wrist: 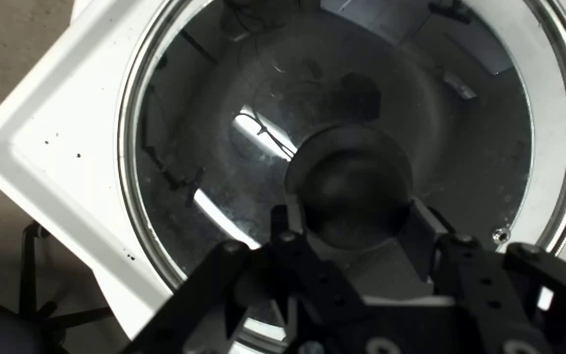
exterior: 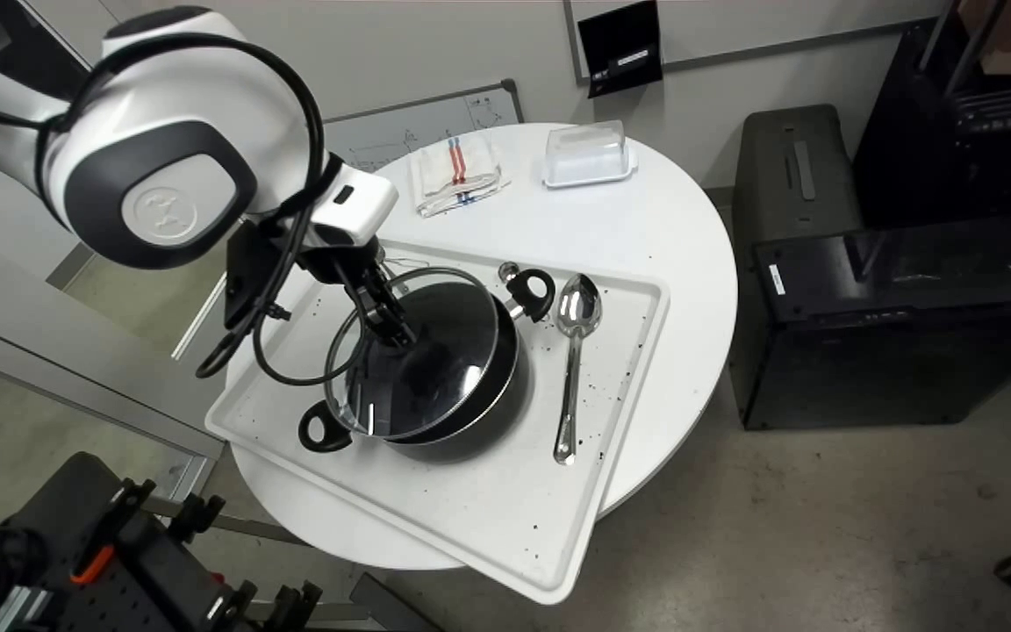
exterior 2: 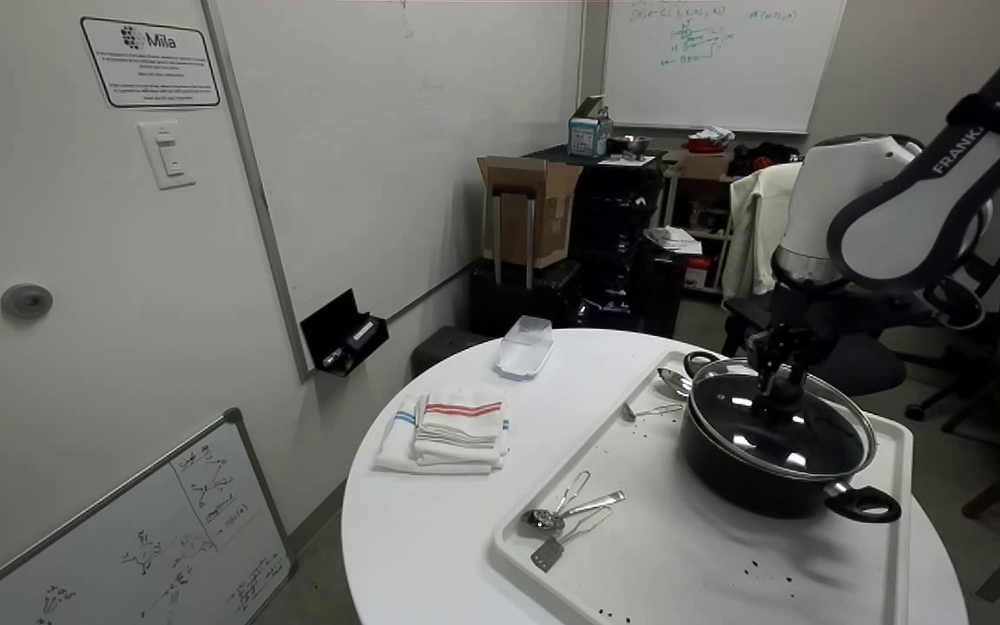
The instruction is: Put the lid on the pot
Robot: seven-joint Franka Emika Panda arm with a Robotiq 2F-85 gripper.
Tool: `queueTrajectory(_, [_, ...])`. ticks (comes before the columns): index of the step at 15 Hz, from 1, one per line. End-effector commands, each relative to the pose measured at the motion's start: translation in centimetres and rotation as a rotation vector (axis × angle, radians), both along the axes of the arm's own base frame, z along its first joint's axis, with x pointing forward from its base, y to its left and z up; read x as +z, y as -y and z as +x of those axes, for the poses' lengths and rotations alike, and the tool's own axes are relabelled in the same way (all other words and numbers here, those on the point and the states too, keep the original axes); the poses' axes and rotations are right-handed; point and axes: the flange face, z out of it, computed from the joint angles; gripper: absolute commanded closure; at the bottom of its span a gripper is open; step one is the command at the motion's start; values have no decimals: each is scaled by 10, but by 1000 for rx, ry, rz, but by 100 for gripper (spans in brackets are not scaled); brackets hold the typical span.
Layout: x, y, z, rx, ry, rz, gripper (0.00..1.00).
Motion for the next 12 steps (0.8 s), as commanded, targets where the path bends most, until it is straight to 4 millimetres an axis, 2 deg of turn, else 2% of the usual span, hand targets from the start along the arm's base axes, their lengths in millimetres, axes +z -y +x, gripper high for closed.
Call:
queueTrajectory(1, [0, 7, 14, -62, 10, 6, 76])
queueTrajectory(7, [-4, 15, 22, -101, 18, 10, 76])
queueTrajectory(12, [-9, 15, 20, -101, 9, 9, 76])
